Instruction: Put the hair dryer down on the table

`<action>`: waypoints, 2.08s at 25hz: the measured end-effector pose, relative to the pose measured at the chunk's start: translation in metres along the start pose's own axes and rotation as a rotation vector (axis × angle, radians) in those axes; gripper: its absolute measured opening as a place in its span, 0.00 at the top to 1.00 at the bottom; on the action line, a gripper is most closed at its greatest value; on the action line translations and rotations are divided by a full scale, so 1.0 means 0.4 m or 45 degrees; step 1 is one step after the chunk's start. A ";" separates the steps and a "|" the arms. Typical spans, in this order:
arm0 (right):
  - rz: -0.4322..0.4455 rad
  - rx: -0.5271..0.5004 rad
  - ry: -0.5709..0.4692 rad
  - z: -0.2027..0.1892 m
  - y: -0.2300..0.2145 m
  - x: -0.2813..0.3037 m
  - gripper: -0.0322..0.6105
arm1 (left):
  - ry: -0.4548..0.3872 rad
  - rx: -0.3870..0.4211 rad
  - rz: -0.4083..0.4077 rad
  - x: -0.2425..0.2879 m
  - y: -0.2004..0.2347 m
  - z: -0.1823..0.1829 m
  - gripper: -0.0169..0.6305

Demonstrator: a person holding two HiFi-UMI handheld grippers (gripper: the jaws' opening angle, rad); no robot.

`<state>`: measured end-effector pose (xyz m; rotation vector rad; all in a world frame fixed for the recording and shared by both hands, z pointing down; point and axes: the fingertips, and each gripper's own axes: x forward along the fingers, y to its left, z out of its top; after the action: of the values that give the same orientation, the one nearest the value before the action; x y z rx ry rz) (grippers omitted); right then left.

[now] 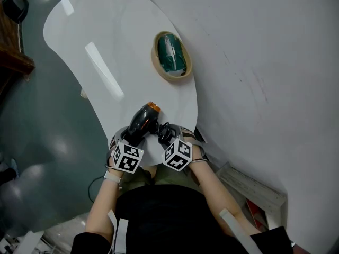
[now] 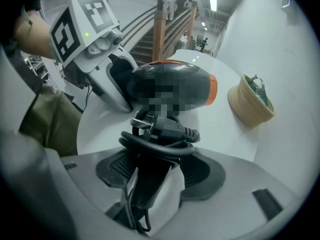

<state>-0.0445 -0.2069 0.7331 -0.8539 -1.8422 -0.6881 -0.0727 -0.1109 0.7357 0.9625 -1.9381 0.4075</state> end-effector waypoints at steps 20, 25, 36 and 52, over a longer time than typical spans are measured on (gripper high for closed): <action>-0.039 0.024 0.024 -0.007 -0.013 -0.059 0.46 | 0.020 0.065 -0.061 -0.032 0.007 0.003 0.38; -0.059 0.069 0.079 -0.002 -0.021 -0.107 0.46 | 0.033 0.116 -0.157 -0.079 0.004 0.015 0.38; -0.226 0.114 0.206 0.037 -0.014 -0.193 0.49 | -0.029 0.168 -0.241 -0.213 0.096 0.055 0.40; -0.425 0.248 -0.152 0.358 -0.052 -0.303 0.75 | -0.416 -0.028 -0.110 -0.519 0.343 0.177 0.95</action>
<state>-0.1002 -0.1416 0.5650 -0.4731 -2.1465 -0.6588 -0.1589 0.0297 0.5363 1.1507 -2.1763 0.1866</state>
